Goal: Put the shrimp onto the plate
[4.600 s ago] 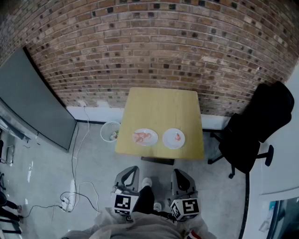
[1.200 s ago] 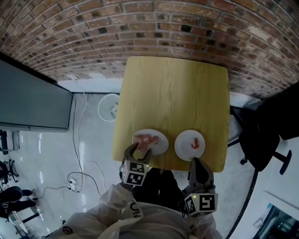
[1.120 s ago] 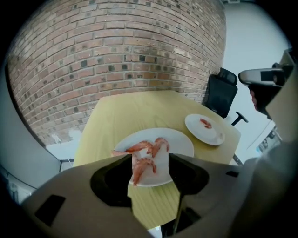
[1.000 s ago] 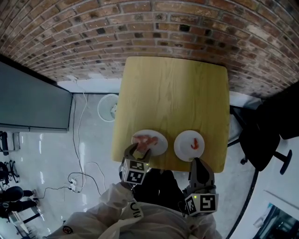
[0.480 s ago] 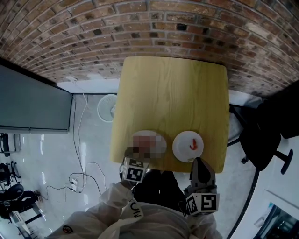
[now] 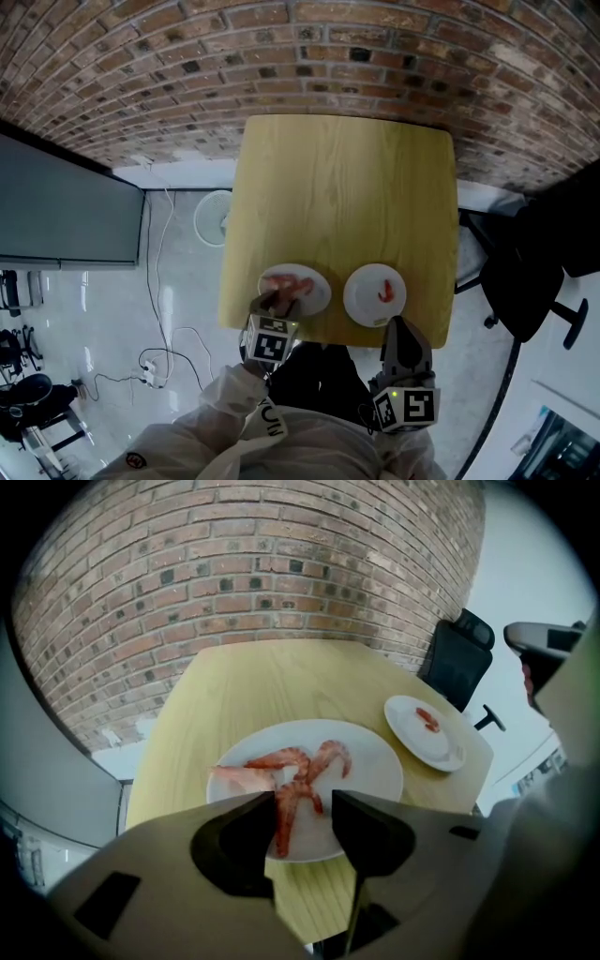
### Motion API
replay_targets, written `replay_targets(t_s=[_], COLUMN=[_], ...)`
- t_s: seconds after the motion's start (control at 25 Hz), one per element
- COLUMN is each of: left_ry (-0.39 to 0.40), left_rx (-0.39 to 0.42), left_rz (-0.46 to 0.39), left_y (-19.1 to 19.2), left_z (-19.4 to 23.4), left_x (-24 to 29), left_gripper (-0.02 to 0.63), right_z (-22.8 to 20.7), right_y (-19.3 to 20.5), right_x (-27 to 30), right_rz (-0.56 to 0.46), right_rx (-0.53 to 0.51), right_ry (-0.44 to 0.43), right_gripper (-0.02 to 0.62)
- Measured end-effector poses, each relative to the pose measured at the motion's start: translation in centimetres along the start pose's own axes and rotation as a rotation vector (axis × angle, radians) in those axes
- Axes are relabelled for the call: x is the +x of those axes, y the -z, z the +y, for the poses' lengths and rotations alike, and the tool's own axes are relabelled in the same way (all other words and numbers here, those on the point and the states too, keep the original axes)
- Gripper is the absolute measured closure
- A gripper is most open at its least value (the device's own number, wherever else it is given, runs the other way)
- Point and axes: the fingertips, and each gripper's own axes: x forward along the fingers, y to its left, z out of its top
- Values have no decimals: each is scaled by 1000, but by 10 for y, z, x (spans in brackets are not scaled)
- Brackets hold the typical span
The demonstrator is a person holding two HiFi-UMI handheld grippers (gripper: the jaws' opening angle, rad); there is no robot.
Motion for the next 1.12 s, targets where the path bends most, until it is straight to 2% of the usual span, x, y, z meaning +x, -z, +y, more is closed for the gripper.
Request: replay_targets(t_s=[0.32,0.92,1.12], left_ry=[-6,-4,6], left_rx=[-3,3,36], left_rz=[-3,-2,-25], left_y=[0,1,-7], left_z=[-1,-4,-13], left_x=[2,-12,-18], left_gripper=[449,451,451], right_z=[-4,-3,-5], right_y=[2,3,1], right_x=[-1,-12,-18], right_rz=[2,-6,-20], right_rx=[8,14,20], right_ry=[5,21,34], right_gripper=[572,572,572])
